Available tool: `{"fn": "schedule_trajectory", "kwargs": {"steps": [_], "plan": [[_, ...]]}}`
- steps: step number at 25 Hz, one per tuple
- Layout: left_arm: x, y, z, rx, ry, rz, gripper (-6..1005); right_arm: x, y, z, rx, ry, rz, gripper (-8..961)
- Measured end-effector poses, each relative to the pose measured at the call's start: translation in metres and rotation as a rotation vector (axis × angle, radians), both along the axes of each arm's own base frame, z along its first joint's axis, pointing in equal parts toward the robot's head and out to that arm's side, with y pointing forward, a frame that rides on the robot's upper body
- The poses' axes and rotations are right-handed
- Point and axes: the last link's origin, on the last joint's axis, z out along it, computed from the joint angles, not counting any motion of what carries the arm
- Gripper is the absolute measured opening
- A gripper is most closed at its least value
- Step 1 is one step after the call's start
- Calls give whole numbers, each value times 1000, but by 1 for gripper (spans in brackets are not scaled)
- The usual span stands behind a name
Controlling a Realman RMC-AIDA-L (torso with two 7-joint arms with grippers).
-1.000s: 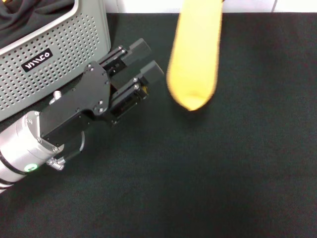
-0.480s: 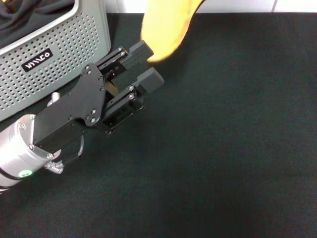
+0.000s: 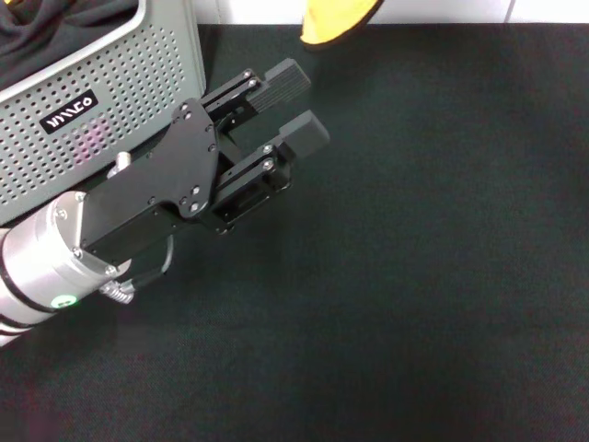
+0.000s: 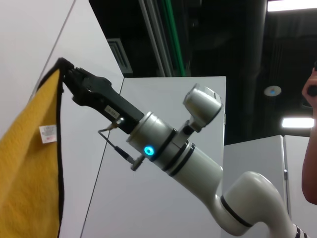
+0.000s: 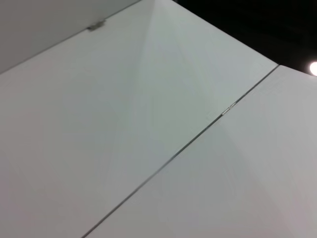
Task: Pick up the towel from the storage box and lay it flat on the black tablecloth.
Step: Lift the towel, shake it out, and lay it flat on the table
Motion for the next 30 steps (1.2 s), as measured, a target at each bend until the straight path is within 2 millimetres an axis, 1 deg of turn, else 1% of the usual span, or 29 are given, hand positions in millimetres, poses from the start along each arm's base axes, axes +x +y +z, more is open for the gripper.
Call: {"fn": "schedule_trajectory", "kwargs": {"steps": [5, 11, 18, 25, 30], "plan": [[6, 4, -2, -8, 7, -22, 548, -10, 4, -9, 49, 59, 6, 26], [9, 6, -5, 27, 13, -28, 547, -22, 5, -18, 96, 76, 23, 27], [17, 18, -11, 56, 45, -33, 546, -38, 4, -28, 58, 94, 51, 28], [27, 27, -20, 108, 73, -46, 546, -44, 2, -38, 25, 87, 66, 29], [29, 32, -23, 172, 85, -30, 546, -48, 0, -42, 1, 93, 73, 30]]}}
